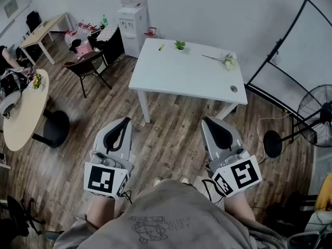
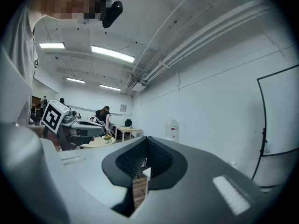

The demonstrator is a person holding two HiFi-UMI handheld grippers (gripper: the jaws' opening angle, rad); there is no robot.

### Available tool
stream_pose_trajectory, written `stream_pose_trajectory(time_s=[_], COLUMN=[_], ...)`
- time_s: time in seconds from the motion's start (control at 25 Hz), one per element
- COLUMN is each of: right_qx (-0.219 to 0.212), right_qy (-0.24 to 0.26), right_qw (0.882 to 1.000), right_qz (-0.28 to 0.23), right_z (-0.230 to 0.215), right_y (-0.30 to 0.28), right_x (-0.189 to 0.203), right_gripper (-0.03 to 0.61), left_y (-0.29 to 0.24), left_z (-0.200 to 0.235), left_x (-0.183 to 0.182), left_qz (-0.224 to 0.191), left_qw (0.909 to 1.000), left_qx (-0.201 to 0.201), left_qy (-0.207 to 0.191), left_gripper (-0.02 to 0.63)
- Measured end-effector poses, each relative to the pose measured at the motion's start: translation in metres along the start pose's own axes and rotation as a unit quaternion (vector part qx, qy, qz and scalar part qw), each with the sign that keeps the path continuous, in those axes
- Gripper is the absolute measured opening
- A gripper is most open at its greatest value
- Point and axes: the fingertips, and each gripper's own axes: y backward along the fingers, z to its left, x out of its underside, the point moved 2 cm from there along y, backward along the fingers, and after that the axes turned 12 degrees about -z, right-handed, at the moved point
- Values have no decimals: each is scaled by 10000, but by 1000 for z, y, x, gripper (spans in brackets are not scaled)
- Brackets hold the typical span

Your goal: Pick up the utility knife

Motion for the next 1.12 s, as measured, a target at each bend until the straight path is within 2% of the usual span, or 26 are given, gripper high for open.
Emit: stream_pose_trajectory(time_s=[0.56, 1.12], right_qx=[119, -34], right_qy=[-286, -249], right_qw=[9995, 9996], right_qz=[-80, 159], right_z=[-7, 23], right_y=[-3, -21], right_x=[1, 15], right_gripper=[29, 29], left_y=[-3, 16], left_z=[1, 30], left_x=[1, 9], left_qz=[31, 45], left_qw=[10000, 9999], left_qx=[24, -67], left_qy=[13, 88], left_gripper=[0, 0])
